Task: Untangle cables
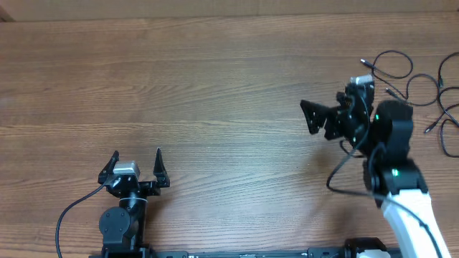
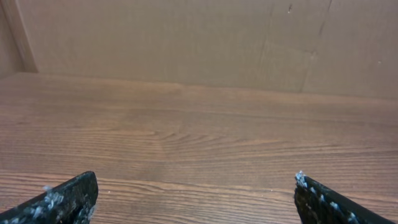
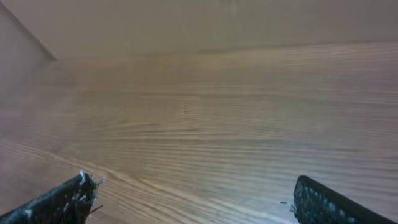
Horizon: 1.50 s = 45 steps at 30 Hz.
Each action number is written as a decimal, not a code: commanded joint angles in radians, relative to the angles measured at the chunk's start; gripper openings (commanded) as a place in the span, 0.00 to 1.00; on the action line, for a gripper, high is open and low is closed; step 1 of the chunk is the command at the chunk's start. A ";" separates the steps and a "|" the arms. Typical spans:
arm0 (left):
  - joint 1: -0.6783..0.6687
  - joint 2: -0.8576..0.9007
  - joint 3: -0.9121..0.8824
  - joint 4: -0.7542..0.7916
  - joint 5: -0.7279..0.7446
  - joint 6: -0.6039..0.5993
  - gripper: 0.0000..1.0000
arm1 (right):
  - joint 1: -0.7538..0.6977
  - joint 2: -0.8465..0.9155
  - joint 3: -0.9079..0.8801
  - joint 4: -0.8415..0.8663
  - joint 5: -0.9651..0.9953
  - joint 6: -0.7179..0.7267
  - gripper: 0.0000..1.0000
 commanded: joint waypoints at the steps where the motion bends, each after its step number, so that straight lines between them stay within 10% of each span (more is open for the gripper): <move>1: 0.007 -0.011 -0.004 0.000 0.014 -0.019 1.00 | 0.003 -0.127 -0.135 0.182 0.041 -0.004 1.00; 18: 0.007 -0.011 -0.004 0.000 0.014 -0.019 1.00 | 0.003 -0.523 -0.655 0.788 0.079 -0.007 1.00; 34: 0.007 -0.011 -0.004 0.000 0.014 -0.019 1.00 | 0.010 -0.962 -0.673 0.128 0.112 -0.089 1.00; 45: 0.007 -0.011 -0.004 0.000 0.014 -0.019 1.00 | 0.010 -1.019 -0.673 0.053 0.148 -0.090 1.00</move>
